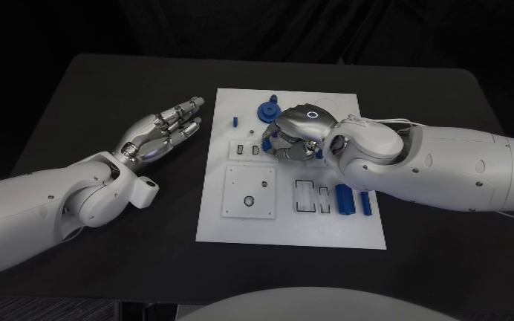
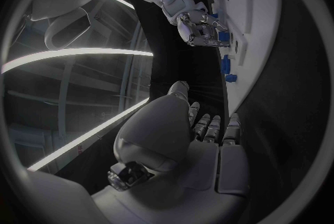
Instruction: Assemble the parts on the task board
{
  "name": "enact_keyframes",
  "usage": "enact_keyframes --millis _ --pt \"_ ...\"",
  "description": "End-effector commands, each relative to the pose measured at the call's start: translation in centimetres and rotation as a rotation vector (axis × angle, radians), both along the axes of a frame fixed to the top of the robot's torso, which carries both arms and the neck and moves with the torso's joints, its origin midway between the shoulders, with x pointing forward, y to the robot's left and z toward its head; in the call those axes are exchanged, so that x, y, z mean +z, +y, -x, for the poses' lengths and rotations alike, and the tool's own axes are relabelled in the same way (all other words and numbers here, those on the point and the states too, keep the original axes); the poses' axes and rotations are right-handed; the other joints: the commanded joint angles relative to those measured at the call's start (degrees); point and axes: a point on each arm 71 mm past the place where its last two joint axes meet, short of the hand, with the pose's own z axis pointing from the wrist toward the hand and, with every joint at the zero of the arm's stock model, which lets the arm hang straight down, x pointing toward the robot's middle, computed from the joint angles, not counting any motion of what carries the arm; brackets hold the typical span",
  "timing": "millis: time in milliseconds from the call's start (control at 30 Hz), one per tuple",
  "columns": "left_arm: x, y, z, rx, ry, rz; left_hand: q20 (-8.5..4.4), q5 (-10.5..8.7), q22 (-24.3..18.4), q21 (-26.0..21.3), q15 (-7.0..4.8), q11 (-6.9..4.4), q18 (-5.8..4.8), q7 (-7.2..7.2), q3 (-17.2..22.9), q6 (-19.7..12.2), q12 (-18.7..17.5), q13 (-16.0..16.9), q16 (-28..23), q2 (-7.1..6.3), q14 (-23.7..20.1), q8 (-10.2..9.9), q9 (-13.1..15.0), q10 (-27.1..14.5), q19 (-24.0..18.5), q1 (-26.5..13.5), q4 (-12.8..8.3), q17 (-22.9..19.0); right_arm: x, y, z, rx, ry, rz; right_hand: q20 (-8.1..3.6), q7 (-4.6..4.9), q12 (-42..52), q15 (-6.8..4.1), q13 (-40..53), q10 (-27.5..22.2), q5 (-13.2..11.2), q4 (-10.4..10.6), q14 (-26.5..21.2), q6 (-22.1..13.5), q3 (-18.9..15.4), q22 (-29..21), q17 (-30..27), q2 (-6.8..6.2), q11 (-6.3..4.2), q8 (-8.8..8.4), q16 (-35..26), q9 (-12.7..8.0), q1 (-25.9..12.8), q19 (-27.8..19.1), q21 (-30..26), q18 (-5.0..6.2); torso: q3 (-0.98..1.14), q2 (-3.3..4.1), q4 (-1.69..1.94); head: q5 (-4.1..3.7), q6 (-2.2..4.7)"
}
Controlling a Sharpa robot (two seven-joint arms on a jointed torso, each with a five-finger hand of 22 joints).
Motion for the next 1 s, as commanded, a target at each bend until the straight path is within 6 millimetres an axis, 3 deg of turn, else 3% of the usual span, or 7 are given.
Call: enact_keyframes --millis 33,233,1000 --pt "0.48 -0.16 0.19 -0.024 -0.054 0.049 0.24 -0.30 0.1 0.2 0.27 0.37 1.04 -0.03 0.3 -0.4 0.2 0.1 -0.2 0.14 0.1 -0.2 0.0 0.0 0.0 -0.6 0.0 -0.1 -0.62 -0.02 0.12 -0.008 0.018 0.026 0.15 -0.06 -0.4 0.36 13.9 4.6 -1.9 -0.5 4.0 -0.5 -0.2 7.3 7.9 0.00 0.35 -0.49 -0.4 0.1 -0.7 -0.3 -0.4 0.71 -0.01 0.02 0.00 0.01 -0.04" --pt "0.45 -0.16 0.18 -0.025 -0.052 0.048 0.24 -0.38 0.1 0.2 0.27 0.35 1.05 0.05 0.3 -0.3 0.2 0.0 -0.2 0.21 0.1 -0.1 0.0 -0.1 0.0 -0.7 0.0 -0.1 -0.57 0.08 0.16 -0.005 0.015 0.021 0.18 -0.08 -0.3 0.40 14.0 4.7 -3.0 -0.7 4.0 0.3 -0.1 7.3 8.0 0.36 0.35 -0.12 -0.3 0.5 -0.8 -0.2 -0.5 0.72 0.01 0.00 0.01 0.03 -0.15" --pt "0.41 0.09 0.20 -0.018 -0.048 0.043 0.25 -0.54 0.1 0.2 0.27 0.33 1.05 0.19 0.3 -0.3 0.2 0.1 -0.2 0.26 0.1 -0.1 0.0 0.0 0.0 -0.8 0.0 -0.1 -0.01 -0.17 0.87 -0.011 0.002 -0.012 0.14 -0.05 -0.3 0.35 14.0 4.7 -1.6 -1.2 4.1 1.3 0.2 7.4 8.0 0.72 0.32 0.34 -0.3 0.9 -0.6 -0.2 -0.5 0.72 0.00 -0.03 -0.06 0.50 -0.48"
